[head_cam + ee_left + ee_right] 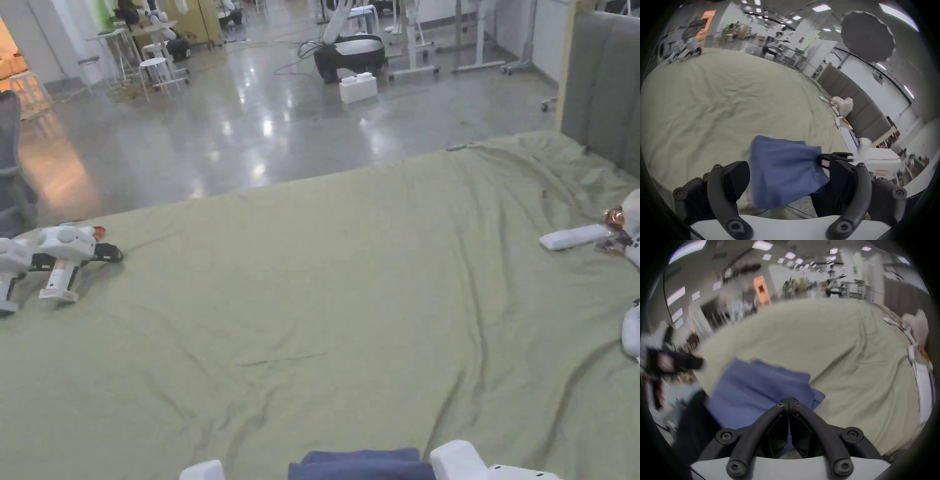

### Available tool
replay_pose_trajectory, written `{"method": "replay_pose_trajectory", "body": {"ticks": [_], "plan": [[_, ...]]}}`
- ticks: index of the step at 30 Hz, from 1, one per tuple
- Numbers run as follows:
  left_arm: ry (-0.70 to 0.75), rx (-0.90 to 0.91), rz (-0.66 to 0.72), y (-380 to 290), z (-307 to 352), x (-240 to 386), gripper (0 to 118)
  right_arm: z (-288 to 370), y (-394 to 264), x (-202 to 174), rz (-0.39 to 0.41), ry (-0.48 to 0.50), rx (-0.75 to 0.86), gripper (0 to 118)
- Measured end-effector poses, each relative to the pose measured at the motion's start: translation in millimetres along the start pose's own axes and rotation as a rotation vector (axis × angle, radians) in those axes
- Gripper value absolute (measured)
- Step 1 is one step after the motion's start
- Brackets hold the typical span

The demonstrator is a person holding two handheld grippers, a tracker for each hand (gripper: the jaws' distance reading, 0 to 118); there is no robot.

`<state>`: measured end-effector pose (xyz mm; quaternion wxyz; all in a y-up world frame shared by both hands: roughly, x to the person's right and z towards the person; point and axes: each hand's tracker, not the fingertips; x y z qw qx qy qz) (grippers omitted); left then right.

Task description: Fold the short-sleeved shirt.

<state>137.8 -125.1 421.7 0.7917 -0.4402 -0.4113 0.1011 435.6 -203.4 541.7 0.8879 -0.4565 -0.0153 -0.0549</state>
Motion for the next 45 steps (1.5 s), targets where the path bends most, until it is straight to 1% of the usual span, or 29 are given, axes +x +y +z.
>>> {"method": "replay_pose_trajectory", "body": {"ticks": [1,2,3,5,7,9,12,13,14,15,16,19,20,21,22,24,26,29,31,33,35,36,37,38,39,40,41,44,45], "plan": [[0.000,-0.001,0.042,-1.1,1.5,-10.3,103,-19.2,-4.6,2.8,0.012,0.013,-0.088,0],[0.003,0.011,0.088,-2.4,3.1,-19.2,103,-24.9,-9.5,6.6,-0.009,0.024,-0.064,0],[-0.001,0.025,0.129,-3.6,3.1,-26.9,104,-13.8,-10.1,11.5,-0.066,0.052,0.045,0],[-0.047,0.023,0.205,-4.7,-6.5,-40.0,104,-10.5,-8.5,14.6,-0.134,0.063,-0.001,0],[-0.116,0.008,0.283,-5.8,-25.8,-51.5,104,-9.3,-7.1,12.6,-0.111,0.054,-0.006,0],[-0.165,-0.059,0.352,-6.3,-56.8,-61.0,103,-8.9,-4.0,13.9,-0.128,0.052,-0.021,0],[-0.185,-0.109,0.375,-10.4,-88.4,-66.6,92,-9.0,-5.8,15.6,-0.139,0.059,-0.022,0],[-0.190,-0.132,0.398,-14.7,-97.9,-67.0,92,-8.8,-6.5,15.3,-0.138,0.060,-0.018,0],[-0.193,-0.159,0.407,-16.6,-105.9,-68.0,57,-8.6,-7.6,13.9,-0.131,0.056,-0.012,0],[-0.163,-0.159,0.394,-19.1,-110.9,-65.5,36,-8.8,-9.8,11.1,-0.118,0.046,-0.006,0],[-0.151,-0.146,0.362,-18.4,-109.7,-64.8,35,-8.4,-10.3,9.8,-0.112,0.040,-0.002,0],[-0.168,-0.145,0.376,-14.4,-98.7,-65.1,31,-3.0,-8.1,6.8,-0.115,0.031,0.001,0],[-0.173,-0.136,0.375,-11.2,-91.9,-64.3,31,2.7,-6.7,6.4,-0.124,0.035,0.005,0],[-0.196,-0.094,0.371,-5.7,-75.5,-65.5,30,10.9,-6.9,6.3,-0.157,0.068,0.045,0],[-0.235,-0.086,0.373,0.2,-63.1,-67.4,30,19.7,-8.6,5.9,-0.176,0.105,0.089,0],[-0.165,-0.029,0.323,17.7,-24.4,-75.0,30,36.8,-16.0,1.3,-0.217,0.157,0.148,0],[-0.101,0.027,0.306,39.3,21.4,-105.3,30,46.0,-28.4,-2.5,-0.241,0.204,0.160,0],[0.133,0.131,0.305,77.2,94.6,-179.7,30,50.5,-49.4,-11.0,-0.263,0.221,0.120,0],[0.292,0.113,0.298,96.4,122.0,-218.0,30,45.6,-60.8,-13.8,-0.275,0.229,0.080,0],[0.465,0.078,0.331,114.2,138.9,-256.5,30,40.1,-70.6,-16.6,-0.277,0.233,0.036,0],[0.534,0.097,0.371,120.9,142.5,-282.2,30,33.9,-76.7,-15.6,-0.288,0.235,0.016,0],[0.546,0.113,0.423,122.9,140.6,-293.6,33,32.0,-78.8,-14.9,-0.301,0.238,0.005,0],[0.537,0.122,0.442,120.2,134.6,-291.0,40,31.7,-79.7,-13.5,-0.315,0.241,0.003,0],[0.536,0.115,0.438,119.2,128.6,-295.3,51,32.1,-80.0,-12.7,-0.325,0.240,0.003,0],[0.566,0.111,0.436,118.2,120.4,-298.6,73,36.8,-75.8,-13.3,-0.332,0.235,0.004,0],[0.609,0.102,0.412,117.2,115.0,-299.8,86,39.8,-74.1,-11.7,-0.333,0.229,0.007,0],[0.633,0.100,0.397,115.6,110.4,-299.2,94,43.0,-72.9,-10.2,-0.332,0.218,0.015,0],[0.731,0.121,0.351,121.0,121.2,-285.8,93,58.4,-68.5,1.5,-0.338,0.177,0.077,0],[0.767,0.154,0.266,124.2,129.9,-274.5,93,65.1,-67.3,6.6,-0.362,0.157,0.117,0]]}}
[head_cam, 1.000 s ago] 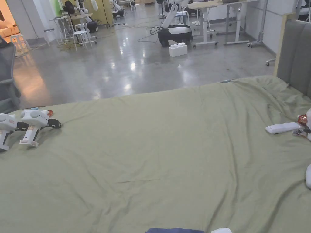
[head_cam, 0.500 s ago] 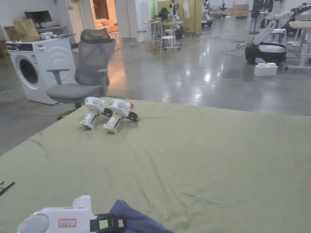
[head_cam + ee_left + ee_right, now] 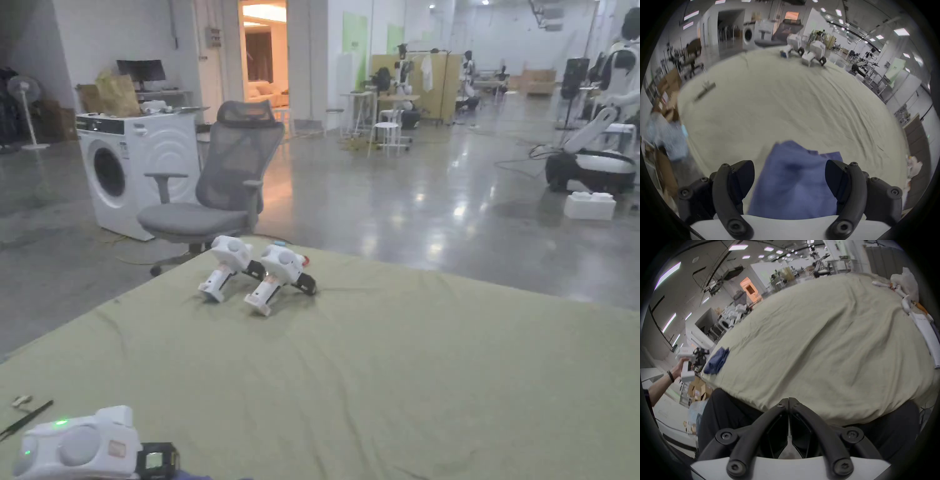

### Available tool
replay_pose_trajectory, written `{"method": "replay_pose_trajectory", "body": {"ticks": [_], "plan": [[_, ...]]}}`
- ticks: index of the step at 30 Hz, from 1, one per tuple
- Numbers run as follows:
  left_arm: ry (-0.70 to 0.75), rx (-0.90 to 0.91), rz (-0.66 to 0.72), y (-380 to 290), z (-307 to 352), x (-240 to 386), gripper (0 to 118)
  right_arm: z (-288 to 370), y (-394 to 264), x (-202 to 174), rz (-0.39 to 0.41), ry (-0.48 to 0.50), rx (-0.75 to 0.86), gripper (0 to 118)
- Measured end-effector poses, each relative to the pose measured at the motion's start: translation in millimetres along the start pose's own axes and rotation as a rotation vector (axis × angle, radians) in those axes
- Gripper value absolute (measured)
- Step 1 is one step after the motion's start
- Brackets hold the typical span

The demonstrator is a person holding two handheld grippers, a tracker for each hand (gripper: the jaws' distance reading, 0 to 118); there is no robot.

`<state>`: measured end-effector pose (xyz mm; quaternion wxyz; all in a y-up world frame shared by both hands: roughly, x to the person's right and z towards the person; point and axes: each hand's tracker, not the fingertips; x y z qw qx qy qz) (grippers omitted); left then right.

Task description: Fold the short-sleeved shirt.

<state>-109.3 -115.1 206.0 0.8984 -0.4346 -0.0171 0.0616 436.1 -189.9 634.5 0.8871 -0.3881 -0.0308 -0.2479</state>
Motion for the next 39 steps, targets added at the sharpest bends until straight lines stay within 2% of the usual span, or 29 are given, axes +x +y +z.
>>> {"method": "replay_pose_trajectory", "body": {"ticks": [2,5,11,15,16,19,21,22,25,26,29,34,39], "plan": [[0.082,0.131,-0.150,5.7,39.8,15.0,93,10.8,8.2,8.6,-0.053,-0.007,0.053,0],[-0.035,0.328,-0.284,0.0,125.6,49.4,92,32.9,25.3,12.6,-0.057,-0.040,0.152,0],[-0.218,0.713,-0.449,-45.4,272.7,124.5,91,99.8,71.3,-8.3,0.072,-0.126,0.405,0],[-0.280,0.929,-0.428,-97.6,327.8,171.3,86,135.7,93.4,-25.4,0.139,-0.167,0.584,0],[-0.294,0.960,-0.431,-105.0,313.6,166.0,83,144.5,97.8,-31.0,0.159,-0.180,0.623,0],[-0.253,1.043,-0.459,-134.8,329.7,192.1,62,166.1,108.1,-45.6,0.209,-0.191,0.715,0],[-0.222,1.051,-0.477,-144.7,328.1,201.9,46,177.6,110.6,-53.3,0.230,-0.183,0.752,0],[-0.234,1.044,-0.471,-149.3,330.3,204.0,41,181.0,111.2,-55.0,0.243,-0.187,0.772,0],[-0.294,0.987,-0.455,-159.2,329.7,206.3,10,190.0,106.4,-64.1,0.286,-0.224,0.837,0],[-0.302,0.983,-0.460,-161.8,328.4,205.0,5,191.5,105.3,-66.3,0.302,-0.237,0.857,0],[-0.281,0.953,-0.462,-167.3,322.4,202.3,2,191.7,100.0,-71.5,0.321,-0.260,0.850,0],[-0.288,0.895,-0.441,-171.8,320.6,196.3,0,185.5,90.1,-67.8,0.275,-0.227,0.843,0],[-0.285,0.895,-0.474,-176.3,320.7,196.9,0,187.8,86.2,-66.6,0.272,-0.239,0.836,0]]}}
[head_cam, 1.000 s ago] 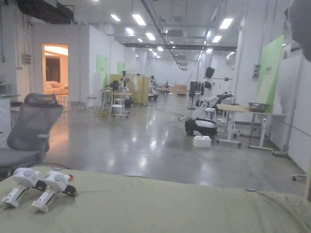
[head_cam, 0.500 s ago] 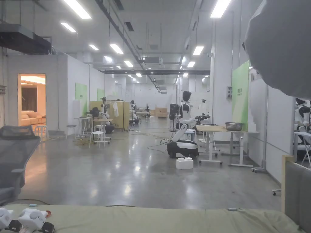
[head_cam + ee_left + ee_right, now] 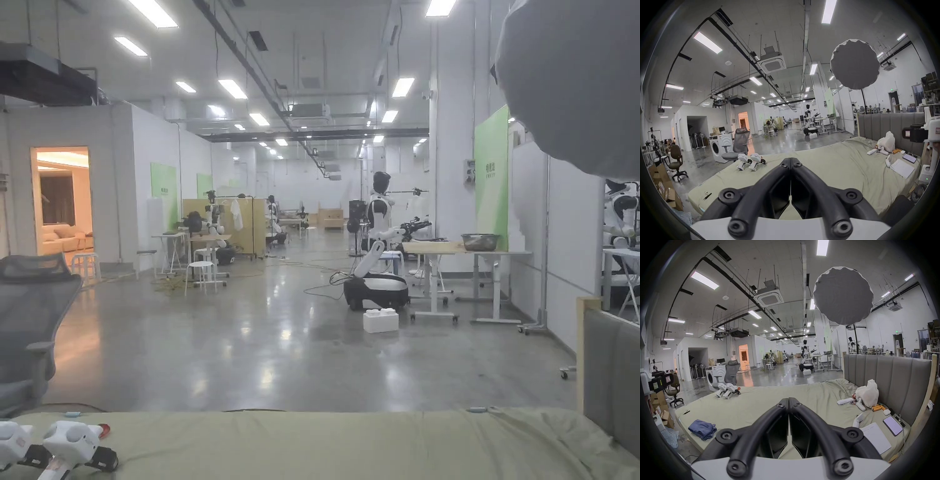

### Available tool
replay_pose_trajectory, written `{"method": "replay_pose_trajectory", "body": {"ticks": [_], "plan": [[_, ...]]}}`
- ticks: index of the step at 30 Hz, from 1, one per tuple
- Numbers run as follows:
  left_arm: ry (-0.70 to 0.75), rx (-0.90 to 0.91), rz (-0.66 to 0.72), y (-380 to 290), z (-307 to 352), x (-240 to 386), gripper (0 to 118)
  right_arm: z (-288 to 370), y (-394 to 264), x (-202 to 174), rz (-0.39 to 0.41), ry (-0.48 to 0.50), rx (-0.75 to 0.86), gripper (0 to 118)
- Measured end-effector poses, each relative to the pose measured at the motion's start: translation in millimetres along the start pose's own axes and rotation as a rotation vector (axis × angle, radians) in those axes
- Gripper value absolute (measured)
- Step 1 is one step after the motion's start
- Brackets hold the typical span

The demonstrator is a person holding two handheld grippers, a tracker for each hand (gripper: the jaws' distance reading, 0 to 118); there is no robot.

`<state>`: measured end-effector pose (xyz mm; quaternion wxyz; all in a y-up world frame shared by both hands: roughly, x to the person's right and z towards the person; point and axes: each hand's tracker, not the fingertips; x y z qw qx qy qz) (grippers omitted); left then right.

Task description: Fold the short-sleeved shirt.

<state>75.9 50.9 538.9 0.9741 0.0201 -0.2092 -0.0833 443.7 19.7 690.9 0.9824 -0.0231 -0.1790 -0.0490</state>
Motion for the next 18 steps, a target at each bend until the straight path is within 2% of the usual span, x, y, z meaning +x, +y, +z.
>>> {"method": "replay_pose_trajectory", "body": {"ticks": [3,15,18], "plan": [[-0.008,-0.005,0.040,0.8,1.6,0.4,0,4.5,-2.8,-0.3,-0.010,-0.001,-0.006,0],[-0.054,-0.013,0.030,3.4,3.9,11.5,0,6.2,-1.6,-7.6,0.024,0.017,-0.010,0],[-0.048,0.001,0.038,6.0,4.4,11.4,3,6.7,-0.1,-7.7,0.025,0.016,-0.004,0]]}}
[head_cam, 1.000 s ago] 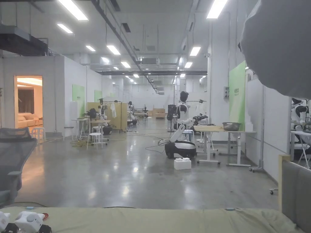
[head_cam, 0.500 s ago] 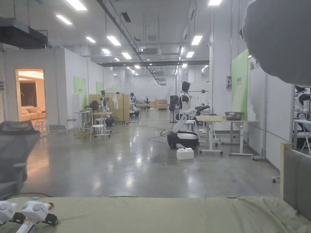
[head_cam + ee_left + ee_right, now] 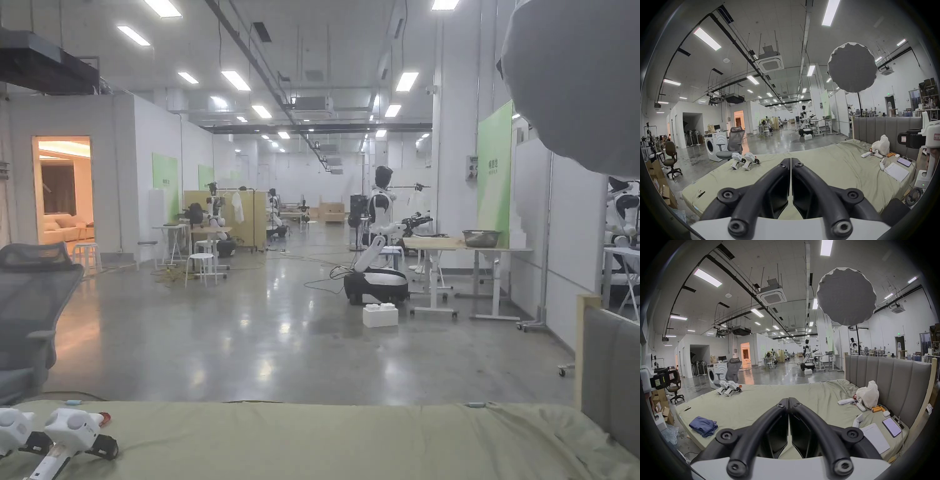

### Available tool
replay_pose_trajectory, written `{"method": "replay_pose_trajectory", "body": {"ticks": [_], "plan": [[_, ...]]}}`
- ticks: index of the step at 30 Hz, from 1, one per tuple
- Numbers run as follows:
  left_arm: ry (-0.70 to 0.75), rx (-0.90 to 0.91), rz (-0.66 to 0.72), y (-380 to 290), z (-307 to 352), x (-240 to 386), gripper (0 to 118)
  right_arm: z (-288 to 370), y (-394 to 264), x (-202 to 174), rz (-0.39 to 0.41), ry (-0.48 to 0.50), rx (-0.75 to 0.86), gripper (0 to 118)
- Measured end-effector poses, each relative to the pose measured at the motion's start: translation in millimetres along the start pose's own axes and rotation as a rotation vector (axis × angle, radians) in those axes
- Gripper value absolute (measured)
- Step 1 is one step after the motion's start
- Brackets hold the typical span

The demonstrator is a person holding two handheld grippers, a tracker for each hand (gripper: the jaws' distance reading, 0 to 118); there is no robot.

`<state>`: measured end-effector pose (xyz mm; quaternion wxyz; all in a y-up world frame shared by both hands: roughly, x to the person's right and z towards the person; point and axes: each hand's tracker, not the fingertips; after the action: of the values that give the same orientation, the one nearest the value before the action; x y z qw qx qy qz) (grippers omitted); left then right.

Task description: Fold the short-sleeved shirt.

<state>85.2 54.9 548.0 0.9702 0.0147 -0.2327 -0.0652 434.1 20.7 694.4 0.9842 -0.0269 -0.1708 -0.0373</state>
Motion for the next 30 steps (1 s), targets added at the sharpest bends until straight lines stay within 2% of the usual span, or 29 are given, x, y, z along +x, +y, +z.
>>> {"method": "replay_pose_trajectory", "body": {"ticks": [1,3,4,5,6,7,8,9,13,15,16,30], "plan": [[-0.004,0.003,0.012,1.5,-0.4,-1.9,3,0.6,2.1,0.0,-0.002,-0.001,0.004,0],[0.001,0.005,0.035,3.9,-0.5,-2.8,14,0.8,4.2,0.1,-0.002,0.000,0.013,0],[0.009,0.004,0.039,4.9,-0.5,-3.6,23,0.4,5.9,0.5,-0.007,0.004,0.013,1],[0.013,0.004,0.042,5.4,-0.9,-4.4,38,0.4,6.9,1.3,-0.009,0.005,0.012,5],[0.018,0.002,0.042,5.6,-1.5,-4.8,52,0.5,7.1,1.5,-0.010,0.004,0.014,21],[0.026,0.000,0.041,6.2,-1.2,-4.8,65,0.5,6.9,1.5,-0.012,0.003,0.016,46],[0.028,0.000,0.040,6.3,-1.3,-4.8,79,0.1,7.1,1.6,-0.010,0.000,0.015,75],[0.034,-0.002,0.039,6.0,-1.5,-4.8,87,0.4,7.4,1.7,-0.011,0.004,0.018,85],[0.036,-0.002,0.047,4.8,-2.1,-5.5,116,1.2,8.2,0.9,-0.014,0.023,0.019,93],[0.034,-0.006,0.047,4.4,-2.6,-5.0,118,-0.4,7.8,0.2,-0.014,0.030,0.004,113],[0.029,-0.003,0.045,4.5,-2.0,-4.6,118,-1.1,7.3,-0.3,-0.013,0.028,-0.003,118],[0.012,-0.021,0.033,4.9,-3.1,-0.6,118,-0.6,8.7,-2.1,-0.022,0.015,-0.002,118]]}}
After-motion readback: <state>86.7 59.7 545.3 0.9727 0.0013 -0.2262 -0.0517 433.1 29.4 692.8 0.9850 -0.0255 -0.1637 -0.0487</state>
